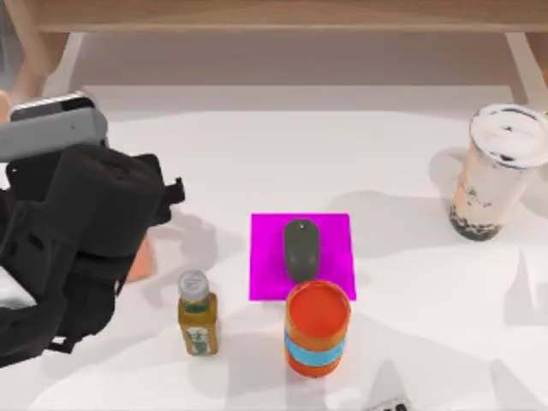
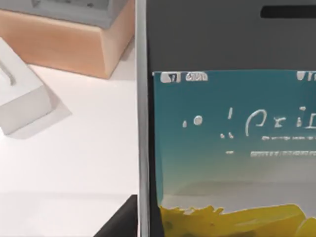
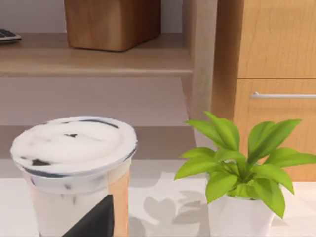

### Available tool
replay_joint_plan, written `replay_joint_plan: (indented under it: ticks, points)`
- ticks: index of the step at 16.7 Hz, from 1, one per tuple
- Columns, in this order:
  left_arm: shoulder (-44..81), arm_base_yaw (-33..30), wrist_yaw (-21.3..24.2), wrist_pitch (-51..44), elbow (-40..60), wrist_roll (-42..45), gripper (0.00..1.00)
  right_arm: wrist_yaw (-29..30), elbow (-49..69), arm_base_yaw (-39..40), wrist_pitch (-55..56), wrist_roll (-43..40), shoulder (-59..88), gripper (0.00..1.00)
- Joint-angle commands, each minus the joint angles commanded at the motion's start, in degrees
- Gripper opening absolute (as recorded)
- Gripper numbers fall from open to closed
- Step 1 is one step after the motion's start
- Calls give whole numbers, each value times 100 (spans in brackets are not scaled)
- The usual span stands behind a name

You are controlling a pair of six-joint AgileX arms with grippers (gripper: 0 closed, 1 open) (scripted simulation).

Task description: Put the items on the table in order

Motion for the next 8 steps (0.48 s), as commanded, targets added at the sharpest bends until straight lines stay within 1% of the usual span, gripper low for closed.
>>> replay_joint_plan:
  ticks: [5,8]
  points:
    - [13,16,12,0,16,20,0,0,0,0,0,0,0,100]
    - [5,-145,277,403,9,302,0,0,0,0,0,0,0,100]
